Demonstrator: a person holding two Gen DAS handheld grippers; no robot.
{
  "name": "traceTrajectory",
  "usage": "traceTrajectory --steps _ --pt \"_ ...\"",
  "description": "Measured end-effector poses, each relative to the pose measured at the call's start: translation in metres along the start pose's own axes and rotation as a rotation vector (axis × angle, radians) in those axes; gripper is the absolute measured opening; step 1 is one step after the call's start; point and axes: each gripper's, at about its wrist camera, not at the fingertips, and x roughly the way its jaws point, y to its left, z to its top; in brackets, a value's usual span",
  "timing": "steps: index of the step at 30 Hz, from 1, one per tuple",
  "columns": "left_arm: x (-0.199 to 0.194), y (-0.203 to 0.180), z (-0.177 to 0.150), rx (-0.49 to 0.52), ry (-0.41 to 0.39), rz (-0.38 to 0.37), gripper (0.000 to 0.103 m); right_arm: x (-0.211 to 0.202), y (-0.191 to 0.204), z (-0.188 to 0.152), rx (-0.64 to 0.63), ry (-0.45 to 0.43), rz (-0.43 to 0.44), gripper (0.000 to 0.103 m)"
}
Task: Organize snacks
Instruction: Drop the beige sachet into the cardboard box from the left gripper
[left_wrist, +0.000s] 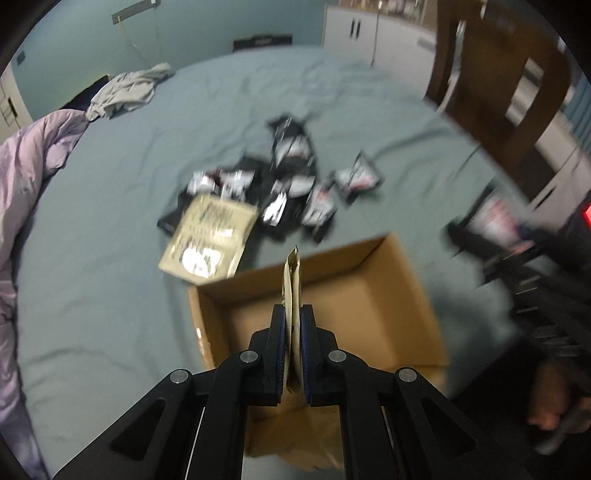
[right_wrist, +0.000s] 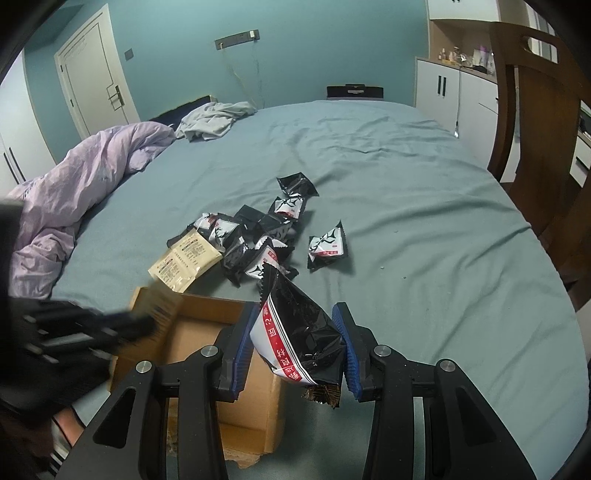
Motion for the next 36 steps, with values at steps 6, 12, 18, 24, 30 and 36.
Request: traceTrajectory --steps 6,12,18,24,30,36 --pt "0.032 -0.008 -0.009 0.028 0.061 0.062 0.007 0.004 -0.002 0.001 0.002 0.010 0.007 0.040" --pt "0.036 -0.004 -0.010 0.027 0.066 0.114 0.011 0.009 -0.003 0.004 0.006 0.028 0.011 0.040" --pt "0.044 0.010 -0.010 0.001 0.100 0.161 0.013 0.010 -0.001 0.004 -0.006 0.033 0.006 0.040" --pt "0.025 0.007 -0.006 0.028 0.060 0.160 0.040 0.008 0.000 0.003 -0.011 0.037 0.006 0.040" --pt "-0.030 0.004 -0.006 0.113 -0.062 0.209 0.074 0.005 0.006 0.001 -0.039 0.047 0.023 0.040" --pt "-0.057 0.035 -0.015 0.102 -0.105 0.235 0.084 0.010 0.018 0.000 -0.093 0.089 0.069 0.040"
